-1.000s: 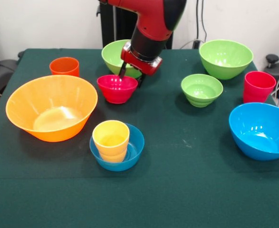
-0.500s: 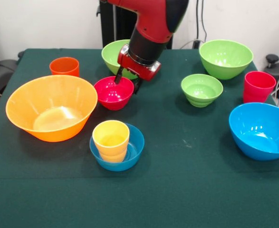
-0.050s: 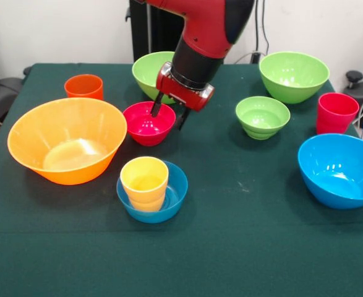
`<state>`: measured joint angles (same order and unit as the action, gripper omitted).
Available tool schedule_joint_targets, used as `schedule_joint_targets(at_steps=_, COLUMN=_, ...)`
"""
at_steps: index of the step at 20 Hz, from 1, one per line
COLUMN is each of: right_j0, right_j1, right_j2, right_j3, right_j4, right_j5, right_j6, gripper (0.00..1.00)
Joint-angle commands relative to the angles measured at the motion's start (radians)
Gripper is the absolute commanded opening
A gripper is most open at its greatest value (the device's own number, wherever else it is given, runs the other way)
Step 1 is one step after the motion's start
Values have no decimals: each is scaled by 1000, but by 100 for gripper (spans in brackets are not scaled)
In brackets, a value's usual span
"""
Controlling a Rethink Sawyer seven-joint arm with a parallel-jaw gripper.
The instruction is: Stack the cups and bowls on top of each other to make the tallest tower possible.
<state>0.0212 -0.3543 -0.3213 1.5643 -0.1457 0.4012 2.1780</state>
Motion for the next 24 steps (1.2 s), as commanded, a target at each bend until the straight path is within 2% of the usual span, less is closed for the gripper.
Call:
schedule_joint_targets(at_steps=1, right_j0=-13, right_j1=30, right_j2=110, right_j3=-78, right_j4=-5, right_j5=25, right_j6=27, gripper=100)
schedule_joint_targets(at_steps=8, right_j0=4, right_j1=54, right_j2=89, right_j3=-88, right_j4=-5, right_j5=15, right_j6=54, gripper=100)
schedule_joint_targets(at_steps=14, right_j0=-14, right_j1=42, right_j2=120, right_j3=-39, right_j4=-5, right_j5=-12, right_j6=49, gripper=100)
schedule_joint_targets(at_steps=15, right_j0=-12, right_j1=38, right_j2=122, right_j3=-24, right_j4=-3, right_j5=-33, right_j6=61, gripper=0)
schedule_joint_targets(at_steps=18, right_j0=-25, right_j1=23, right_j2=152, right_j3=15, right_j4=9, right_j5=-80, right_j6=78, gripper=0)
schedule_joint_targets(at_steps=20, right_j0=-12, right_j1=18, right_j2=148, right_j3=9, right_j4=36, right_j5=-4, right_j6=90, gripper=0)
schedule_joint_targets(at_steps=24, right_j0=-7, right_j1=-28, right_j2=152, right_j3=18, right_j4=68, right_j5=76, right_j6=100, gripper=0)
